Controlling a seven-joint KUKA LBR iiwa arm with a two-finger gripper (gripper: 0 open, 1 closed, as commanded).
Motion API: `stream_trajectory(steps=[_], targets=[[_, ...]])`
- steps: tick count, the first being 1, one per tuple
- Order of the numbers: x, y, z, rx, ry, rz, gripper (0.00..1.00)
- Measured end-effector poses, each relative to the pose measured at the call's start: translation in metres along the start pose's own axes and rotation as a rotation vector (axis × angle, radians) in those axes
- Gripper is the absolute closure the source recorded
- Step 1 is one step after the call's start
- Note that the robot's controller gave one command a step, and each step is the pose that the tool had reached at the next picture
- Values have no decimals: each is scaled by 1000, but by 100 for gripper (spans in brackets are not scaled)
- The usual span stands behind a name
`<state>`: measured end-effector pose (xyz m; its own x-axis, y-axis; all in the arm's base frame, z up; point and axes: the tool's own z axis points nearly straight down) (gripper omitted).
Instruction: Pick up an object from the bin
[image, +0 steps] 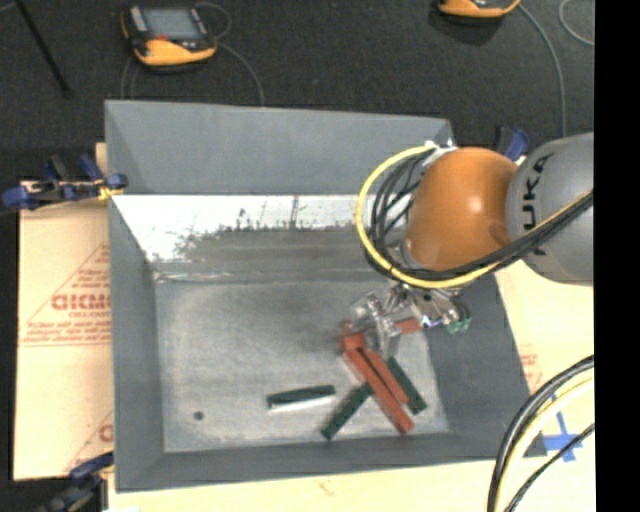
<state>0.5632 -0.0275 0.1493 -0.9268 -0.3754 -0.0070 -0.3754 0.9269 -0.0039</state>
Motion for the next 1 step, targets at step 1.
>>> stream_trajectory(steps=[1], targets=[[11,-71,-185,-2,4,-119,100]])
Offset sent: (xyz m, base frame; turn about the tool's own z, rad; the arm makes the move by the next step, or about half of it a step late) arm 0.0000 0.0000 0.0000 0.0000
